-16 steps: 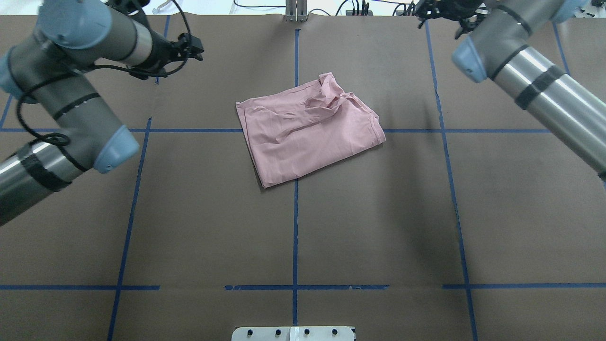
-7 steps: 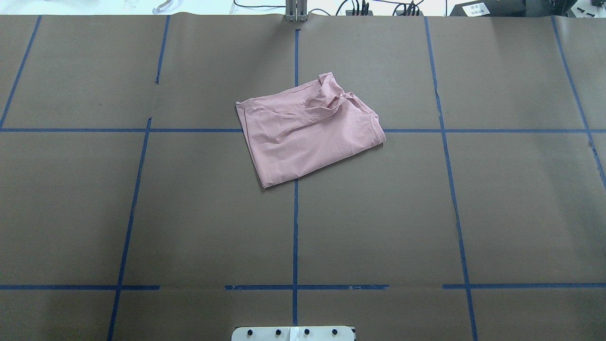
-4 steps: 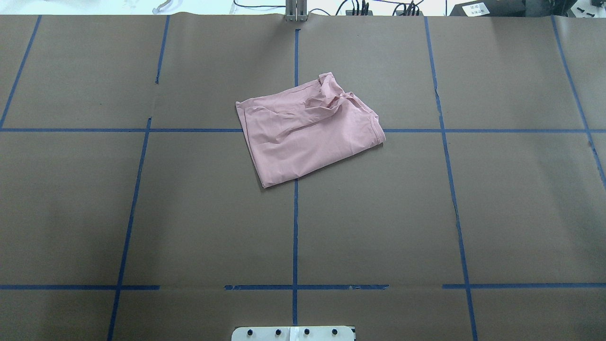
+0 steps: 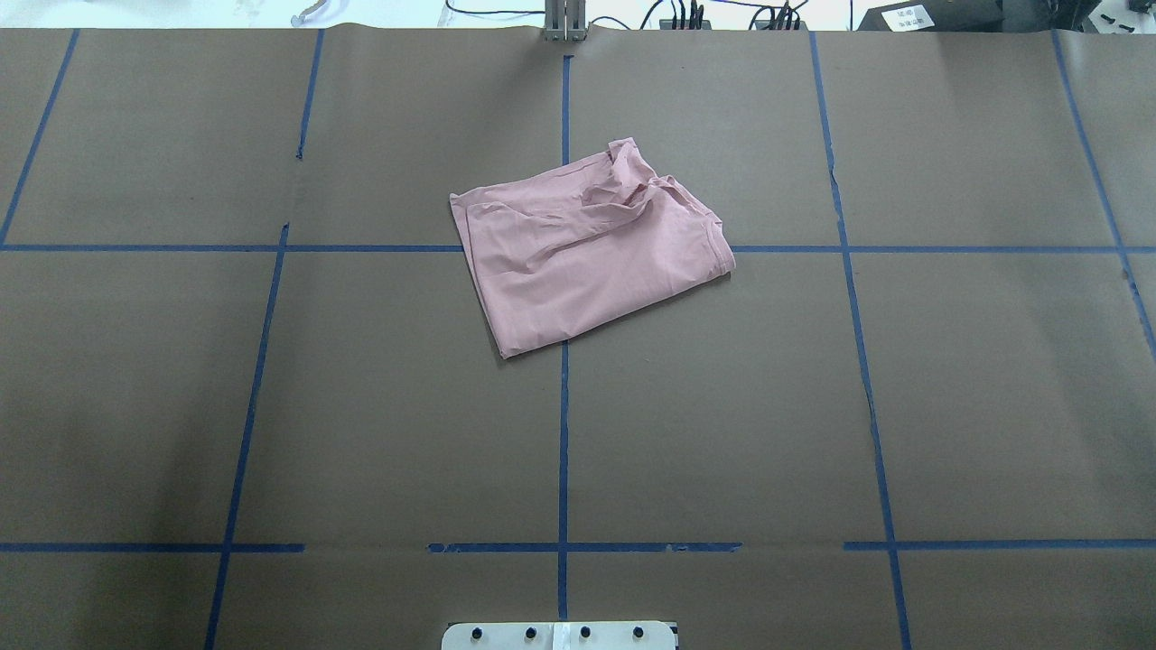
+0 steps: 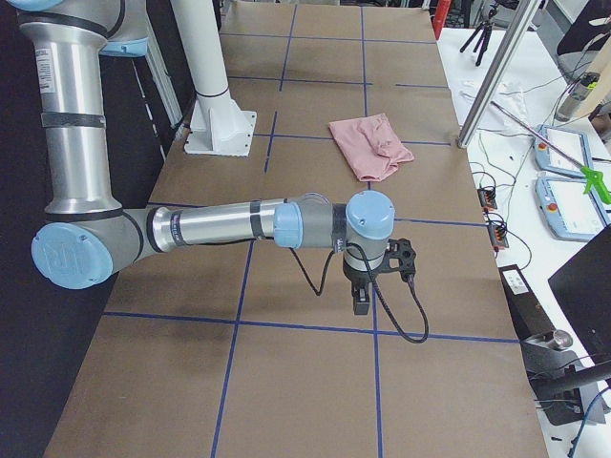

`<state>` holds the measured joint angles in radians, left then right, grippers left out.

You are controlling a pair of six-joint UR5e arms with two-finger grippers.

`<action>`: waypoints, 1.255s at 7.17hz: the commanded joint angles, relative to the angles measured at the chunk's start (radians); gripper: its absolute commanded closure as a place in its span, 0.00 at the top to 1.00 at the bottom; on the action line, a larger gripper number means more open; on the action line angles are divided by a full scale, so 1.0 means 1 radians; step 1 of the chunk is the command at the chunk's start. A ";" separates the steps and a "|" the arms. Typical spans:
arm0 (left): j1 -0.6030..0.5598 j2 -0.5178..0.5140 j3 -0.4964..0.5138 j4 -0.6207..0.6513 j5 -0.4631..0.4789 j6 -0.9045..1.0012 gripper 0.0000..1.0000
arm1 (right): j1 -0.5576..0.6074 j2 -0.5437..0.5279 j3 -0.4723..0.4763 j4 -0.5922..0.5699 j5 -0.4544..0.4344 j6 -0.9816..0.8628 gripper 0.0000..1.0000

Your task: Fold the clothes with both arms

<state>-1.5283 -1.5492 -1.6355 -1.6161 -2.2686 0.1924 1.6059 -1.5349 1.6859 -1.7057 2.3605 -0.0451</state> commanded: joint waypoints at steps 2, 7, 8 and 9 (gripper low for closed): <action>-0.027 0.008 0.022 -0.001 -0.005 0.050 1.00 | -0.001 -0.051 -0.089 0.055 -0.004 0.057 1.00; -0.026 0.004 0.019 -0.010 -0.005 -0.045 1.00 | -0.009 -0.085 -0.075 0.251 -0.004 0.151 1.00; -0.026 0.004 0.020 -0.011 -0.002 -0.065 1.00 | -0.009 -0.083 -0.075 0.251 -0.004 0.151 1.00; -0.026 0.004 0.023 -0.010 -0.003 -0.067 1.00 | -0.009 -0.082 -0.080 0.251 -0.006 0.149 1.00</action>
<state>-1.5541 -1.5444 -1.6148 -1.6258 -2.2717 0.1412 1.5977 -1.6185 1.6099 -1.4563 2.3559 0.1049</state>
